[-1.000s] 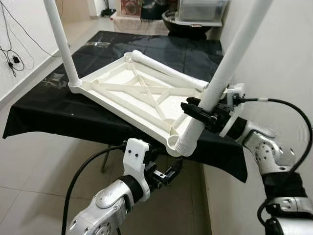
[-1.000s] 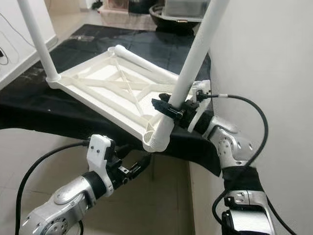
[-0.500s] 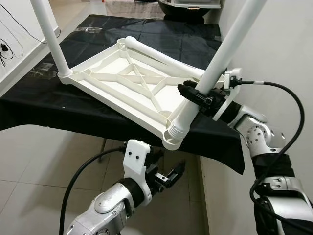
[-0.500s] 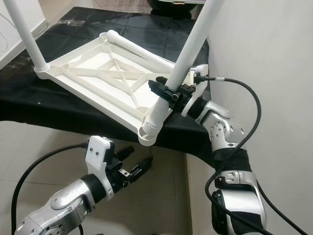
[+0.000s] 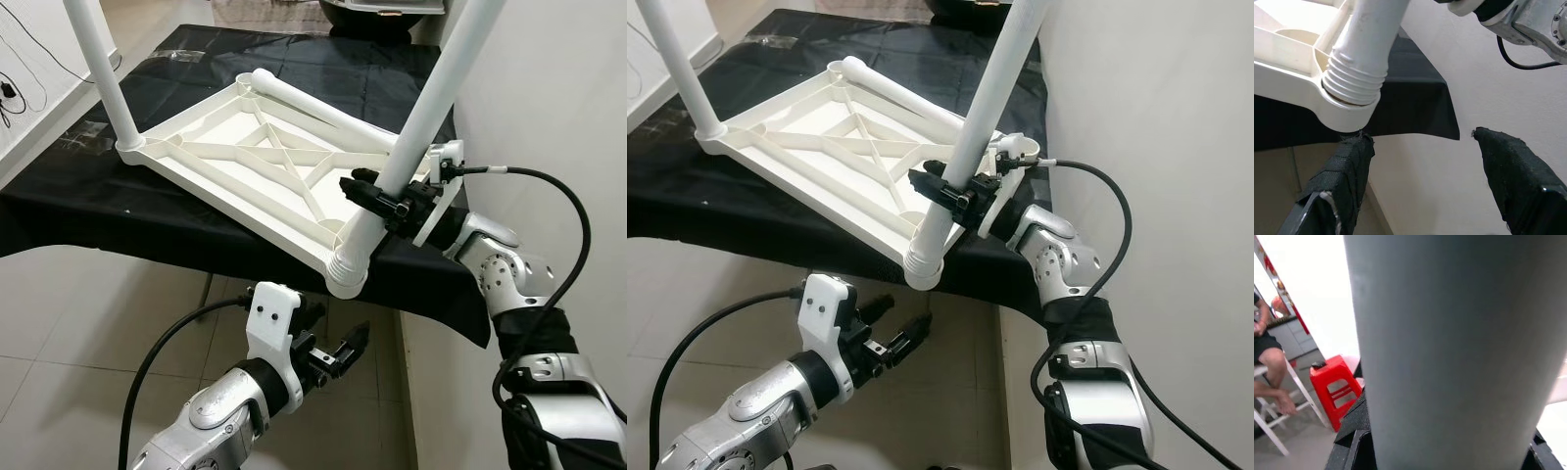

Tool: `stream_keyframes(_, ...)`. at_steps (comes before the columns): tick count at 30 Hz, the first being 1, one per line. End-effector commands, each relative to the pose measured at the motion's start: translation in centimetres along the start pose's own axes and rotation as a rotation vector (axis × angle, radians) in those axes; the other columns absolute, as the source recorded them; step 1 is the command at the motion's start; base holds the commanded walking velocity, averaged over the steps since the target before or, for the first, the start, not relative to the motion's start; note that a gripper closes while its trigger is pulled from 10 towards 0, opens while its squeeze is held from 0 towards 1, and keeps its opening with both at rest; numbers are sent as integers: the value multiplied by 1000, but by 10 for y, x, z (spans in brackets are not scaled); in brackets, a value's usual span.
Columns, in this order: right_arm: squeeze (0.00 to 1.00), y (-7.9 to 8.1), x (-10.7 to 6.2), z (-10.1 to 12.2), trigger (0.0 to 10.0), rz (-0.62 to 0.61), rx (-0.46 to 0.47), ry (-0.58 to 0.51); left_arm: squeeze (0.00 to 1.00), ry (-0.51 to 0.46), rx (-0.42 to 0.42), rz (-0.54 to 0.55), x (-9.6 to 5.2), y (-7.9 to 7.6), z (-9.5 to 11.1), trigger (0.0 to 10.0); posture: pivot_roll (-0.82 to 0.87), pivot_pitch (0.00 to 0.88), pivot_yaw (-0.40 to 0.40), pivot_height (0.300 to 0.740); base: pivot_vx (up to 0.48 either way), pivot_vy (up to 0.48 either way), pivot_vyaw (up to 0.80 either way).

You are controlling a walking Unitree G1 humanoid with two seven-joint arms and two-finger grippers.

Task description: Building children table

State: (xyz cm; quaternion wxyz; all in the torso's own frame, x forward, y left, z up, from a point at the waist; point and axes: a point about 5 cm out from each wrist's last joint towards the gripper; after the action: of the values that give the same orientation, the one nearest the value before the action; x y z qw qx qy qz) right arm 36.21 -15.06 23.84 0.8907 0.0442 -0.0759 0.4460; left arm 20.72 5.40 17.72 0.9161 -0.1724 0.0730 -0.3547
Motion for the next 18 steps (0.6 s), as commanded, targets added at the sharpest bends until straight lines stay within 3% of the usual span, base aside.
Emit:
stream_keyframes(1, 0, -5, -2, -7, 10000, -77, -62, 67, 0, 4, 2, -6, -1, -4, 0, 10000, 155, 154, -73, 740, 0, 0, 0)
stream_keyframes(8, 0, -19, -5, 10, 10000, -317, -226, 58, 0, -6, 7, -5, 1, -3, 2, 10000, 147, 141, -70, 740, 0, 0, 0)
stream_keyframes(14, 0, -18, -5, 12, 10000, -342, -249, 58, 0, -9, 7, -6, 2, -3, 3, 10000, 147, 141, -70, 740, 0, 0, 0)
stream_keyframes(18, 0, -16, -5, 3, 10000, -437, -236, 69, 0, -23, 19, 4, 4, 0, 6, 10000, 143, 137, -74, 740, 0, 0, 0)
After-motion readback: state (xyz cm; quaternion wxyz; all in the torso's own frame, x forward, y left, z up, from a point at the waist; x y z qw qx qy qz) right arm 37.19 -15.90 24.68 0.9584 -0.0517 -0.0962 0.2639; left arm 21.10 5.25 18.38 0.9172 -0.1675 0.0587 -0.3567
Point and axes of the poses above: a point about 5 cm out from each wrist's last joint towards the gripper, its own x axis pointing out of the wrist towards the gripper, its own z axis along the axis of the wrist's last joint, y = z × x, and after that the axes turned 5 degrees about -x, right-handed
